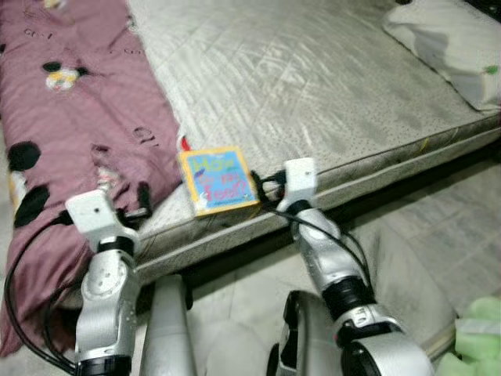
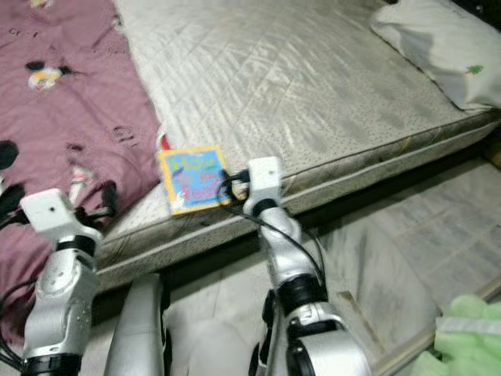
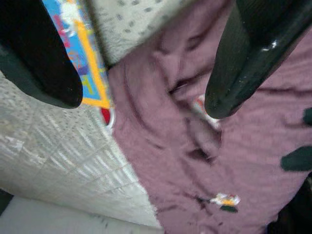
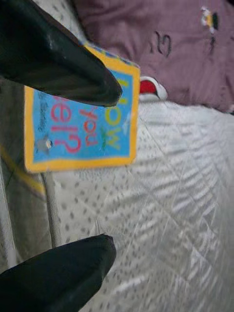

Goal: Clean up the room

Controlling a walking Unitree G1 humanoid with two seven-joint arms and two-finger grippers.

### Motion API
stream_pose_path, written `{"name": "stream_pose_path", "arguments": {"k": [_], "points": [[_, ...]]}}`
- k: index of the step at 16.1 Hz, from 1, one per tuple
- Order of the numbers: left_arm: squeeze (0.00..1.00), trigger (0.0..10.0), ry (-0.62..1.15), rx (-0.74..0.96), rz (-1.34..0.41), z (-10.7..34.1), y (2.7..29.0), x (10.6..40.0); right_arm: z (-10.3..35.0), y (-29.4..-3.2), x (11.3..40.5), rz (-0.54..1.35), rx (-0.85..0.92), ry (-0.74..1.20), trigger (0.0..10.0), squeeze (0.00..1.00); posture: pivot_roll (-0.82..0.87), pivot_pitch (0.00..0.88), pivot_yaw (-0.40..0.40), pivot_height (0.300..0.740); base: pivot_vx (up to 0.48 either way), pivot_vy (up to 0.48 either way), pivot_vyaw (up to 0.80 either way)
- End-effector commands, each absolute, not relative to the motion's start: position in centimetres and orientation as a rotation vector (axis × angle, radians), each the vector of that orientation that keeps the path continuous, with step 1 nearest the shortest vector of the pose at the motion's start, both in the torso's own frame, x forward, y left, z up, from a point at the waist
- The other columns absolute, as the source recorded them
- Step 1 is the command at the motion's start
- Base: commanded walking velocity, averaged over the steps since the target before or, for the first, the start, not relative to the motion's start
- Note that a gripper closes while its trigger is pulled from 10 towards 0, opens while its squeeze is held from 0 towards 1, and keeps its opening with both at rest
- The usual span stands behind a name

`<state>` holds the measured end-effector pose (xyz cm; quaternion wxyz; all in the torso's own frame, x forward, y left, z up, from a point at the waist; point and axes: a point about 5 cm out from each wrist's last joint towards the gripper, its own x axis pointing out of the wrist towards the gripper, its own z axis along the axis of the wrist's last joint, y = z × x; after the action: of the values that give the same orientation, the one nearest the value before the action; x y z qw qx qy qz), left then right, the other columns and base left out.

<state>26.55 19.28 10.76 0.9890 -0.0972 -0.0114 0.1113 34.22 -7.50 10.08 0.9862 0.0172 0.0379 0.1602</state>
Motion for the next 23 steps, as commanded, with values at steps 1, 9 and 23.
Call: {"name": "stream_pose_path", "arguments": {"k": [1,9,23], "points": [[0.0,10.0,-0.013,-0.207,0.197,10.6,18.5,26.6,9.8,-8.8,34.4,0.282,0.027,0.087,10.0,0.0,0.11,0.129,-0.059,0.56,0.292,0.0,0.0],[0.0,10.0,-0.001,-0.211,0.199,10.4,18.3,26.6,9.6,-8.8,34.4,0.285,0.019,0.093,10.0,0.0,0.11,0.125,-0.063,0.56,0.075,0.0,0.0],[0.0,10.0,0.176,-0.404,0.273,7.3,19.0,29.0,10.2,-16.7,31.8,0.217,-0.107,0.073,10.0,0.0,-0.03,0.168,-0.062,0.527,0.0,0.0,0.0]]}}
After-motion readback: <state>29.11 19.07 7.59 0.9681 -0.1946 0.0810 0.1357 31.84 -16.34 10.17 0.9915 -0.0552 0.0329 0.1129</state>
